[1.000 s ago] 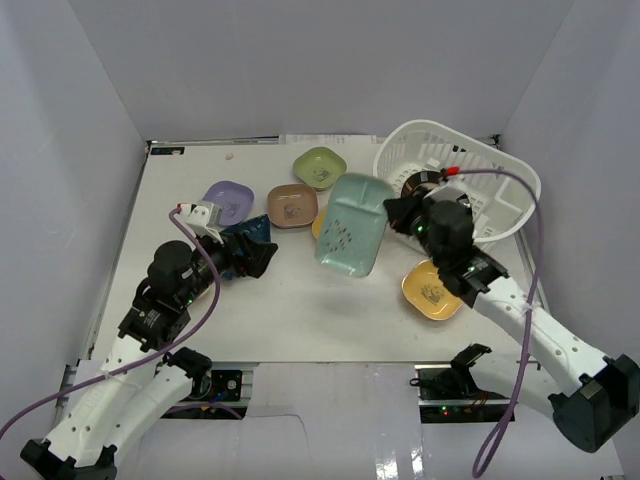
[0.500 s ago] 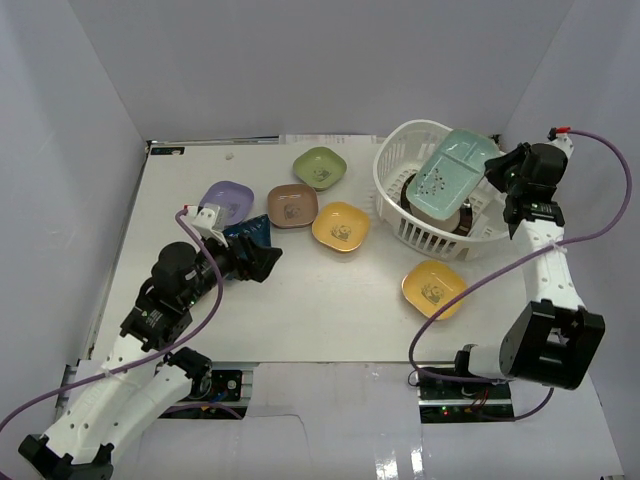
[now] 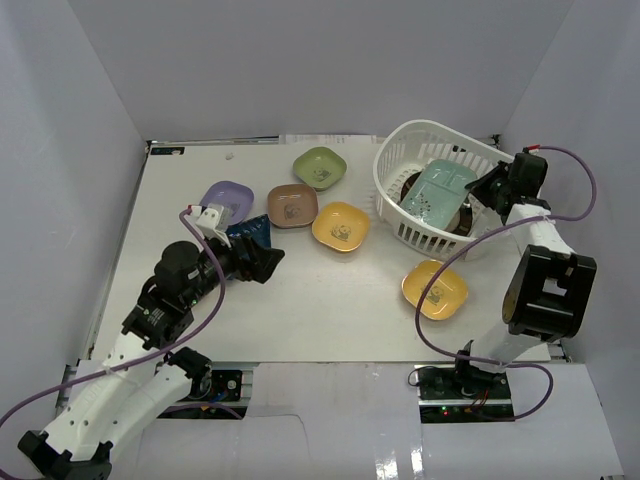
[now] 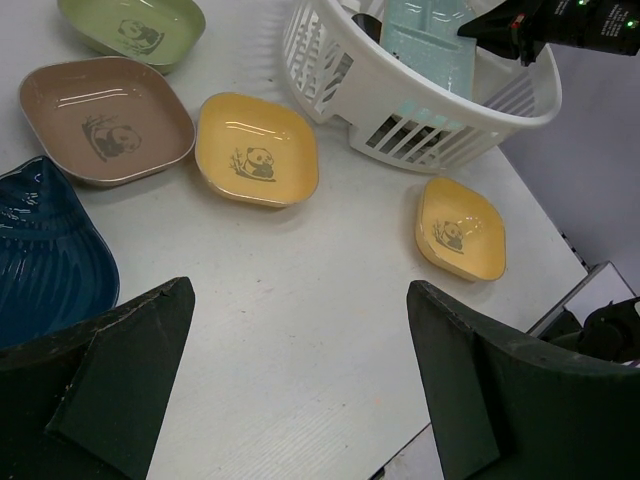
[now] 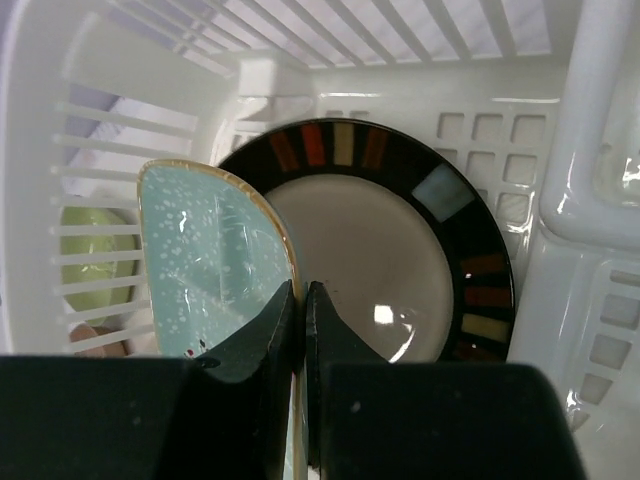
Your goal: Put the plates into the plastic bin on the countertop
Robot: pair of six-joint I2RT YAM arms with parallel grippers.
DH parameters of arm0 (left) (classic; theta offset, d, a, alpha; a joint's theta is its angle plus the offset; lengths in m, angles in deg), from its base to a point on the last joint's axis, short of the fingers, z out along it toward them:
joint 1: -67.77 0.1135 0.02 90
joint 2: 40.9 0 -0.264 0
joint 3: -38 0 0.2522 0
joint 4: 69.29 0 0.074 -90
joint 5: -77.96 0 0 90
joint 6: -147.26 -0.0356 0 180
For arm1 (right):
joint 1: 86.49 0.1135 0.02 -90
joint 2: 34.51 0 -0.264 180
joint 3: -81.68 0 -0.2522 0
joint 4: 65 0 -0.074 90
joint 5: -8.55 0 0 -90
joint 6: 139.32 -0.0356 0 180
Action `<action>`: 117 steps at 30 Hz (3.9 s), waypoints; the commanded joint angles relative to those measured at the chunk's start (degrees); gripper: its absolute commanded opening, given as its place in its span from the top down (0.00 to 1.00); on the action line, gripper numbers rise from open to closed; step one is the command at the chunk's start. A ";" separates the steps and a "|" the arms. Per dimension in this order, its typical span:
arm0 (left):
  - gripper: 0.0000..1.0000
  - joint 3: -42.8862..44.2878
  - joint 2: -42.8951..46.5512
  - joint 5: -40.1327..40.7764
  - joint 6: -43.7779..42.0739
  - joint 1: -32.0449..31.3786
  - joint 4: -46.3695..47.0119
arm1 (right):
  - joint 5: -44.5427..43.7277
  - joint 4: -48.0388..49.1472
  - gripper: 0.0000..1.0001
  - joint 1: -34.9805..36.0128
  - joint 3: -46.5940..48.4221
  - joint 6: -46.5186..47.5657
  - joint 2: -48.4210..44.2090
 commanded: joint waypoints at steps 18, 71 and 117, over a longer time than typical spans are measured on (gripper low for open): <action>0.02 0.01 -3.25 -1.54 -0.44 0.66 -0.02 | -3.41 -4.34 0.16 0.84 14.83 9.25 10.49; 0.02 -0.96 5.54 11.91 1.76 4.53 -0.19 | -18.37 39.86 0.92 67.99 -5.08 -22.48 23.96; 0.02 -1.13 3.69 8.92 1.76 4.00 0.07 | -12.21 6.20 0.59 2.78 -5.27 7.85 -5.15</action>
